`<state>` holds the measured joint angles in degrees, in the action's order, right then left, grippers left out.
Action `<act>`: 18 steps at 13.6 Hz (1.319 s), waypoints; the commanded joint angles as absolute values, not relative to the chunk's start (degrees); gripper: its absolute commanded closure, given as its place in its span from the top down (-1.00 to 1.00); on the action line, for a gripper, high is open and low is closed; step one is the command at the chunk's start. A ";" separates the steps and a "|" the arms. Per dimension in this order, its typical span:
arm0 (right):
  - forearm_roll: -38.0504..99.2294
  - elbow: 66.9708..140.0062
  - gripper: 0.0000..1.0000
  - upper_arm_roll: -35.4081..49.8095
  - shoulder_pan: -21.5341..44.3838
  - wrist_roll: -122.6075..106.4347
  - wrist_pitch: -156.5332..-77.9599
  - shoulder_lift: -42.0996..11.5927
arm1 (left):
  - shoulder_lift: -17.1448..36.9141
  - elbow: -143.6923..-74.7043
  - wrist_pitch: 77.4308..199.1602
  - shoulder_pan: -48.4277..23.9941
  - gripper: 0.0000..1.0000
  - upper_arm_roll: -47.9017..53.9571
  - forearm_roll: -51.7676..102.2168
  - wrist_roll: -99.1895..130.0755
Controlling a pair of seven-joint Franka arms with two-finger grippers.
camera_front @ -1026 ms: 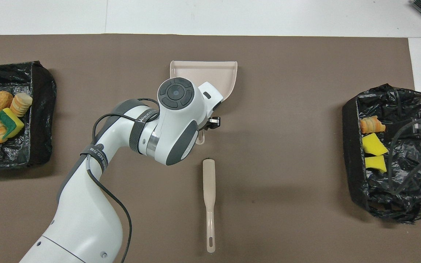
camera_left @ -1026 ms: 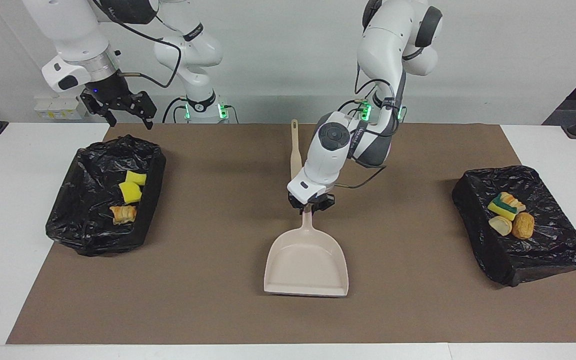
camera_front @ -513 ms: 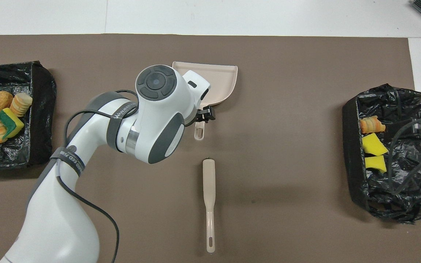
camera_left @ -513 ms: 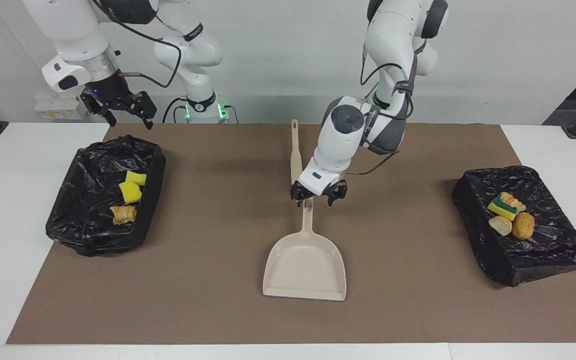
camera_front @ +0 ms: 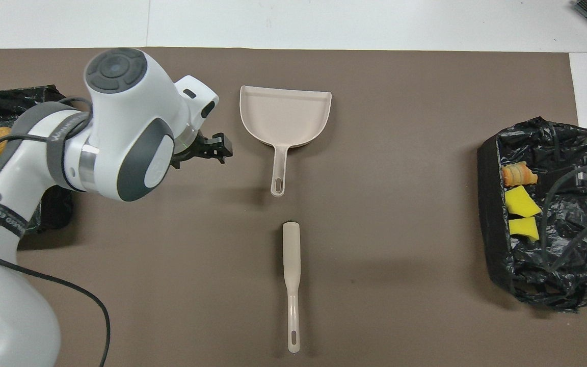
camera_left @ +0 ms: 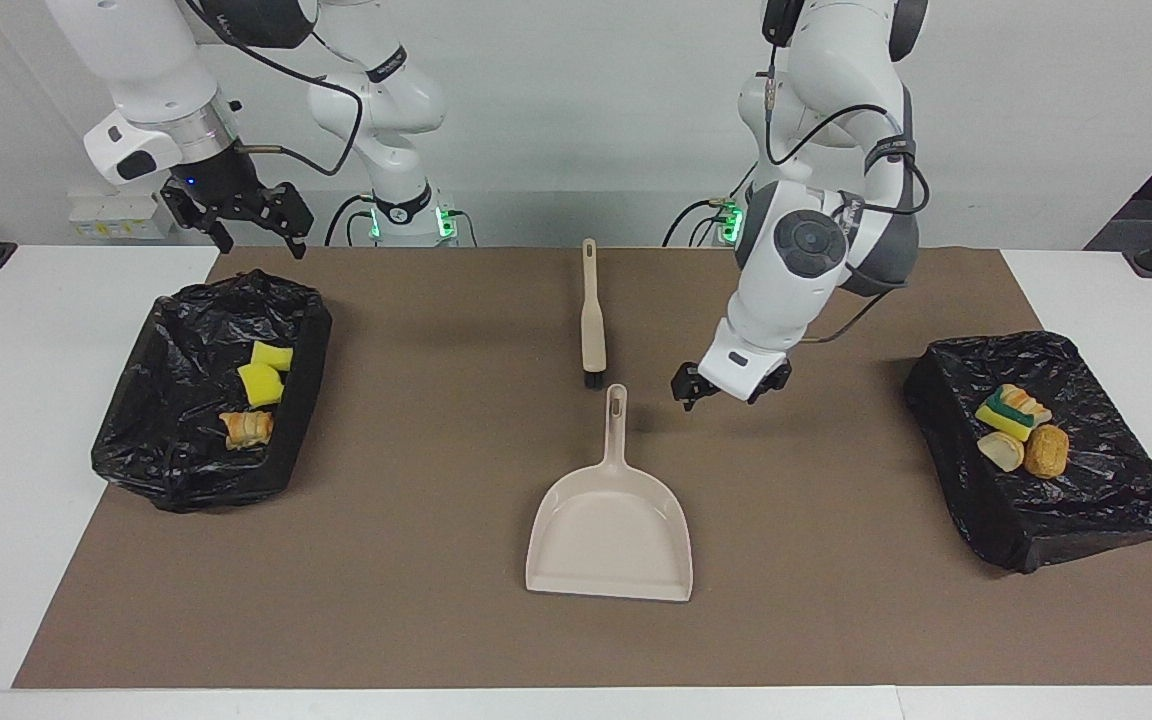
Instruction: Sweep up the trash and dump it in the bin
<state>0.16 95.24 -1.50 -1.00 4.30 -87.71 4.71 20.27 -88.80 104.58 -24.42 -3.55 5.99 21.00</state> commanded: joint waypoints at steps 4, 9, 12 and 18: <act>0.53 94.48 1.00 -1.58 -1.14 3.08 -86.84 4.48 | 15.74 -89.21 96.43 -17.06 1.00 -3.16 5.27 5.65; 0.61 94.48 1.00 -1.67 -1.05 3.08 -86.84 4.48 | 12.57 -88.69 95.45 -13.45 1.00 -3.60 2.57 0.53; 0.53 94.48 1.00 -1.67 -1.14 3.08 -86.84 4.48 | 11.26 -86.22 94.23 -13.45 1.00 -3.60 -1.59 0.35; 0.53 94.48 1.00 -1.67 -1.05 3.08 -86.84 4.48 | 5.11 -86.22 89.30 -13.45 1.00 -4.13 -1.41 -2.54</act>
<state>0.16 95.24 -1.50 -1.00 4.30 -87.71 4.71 9.17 -85.74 91.42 -13.59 -3.94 -0.61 -0.13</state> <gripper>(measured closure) 0.000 0.000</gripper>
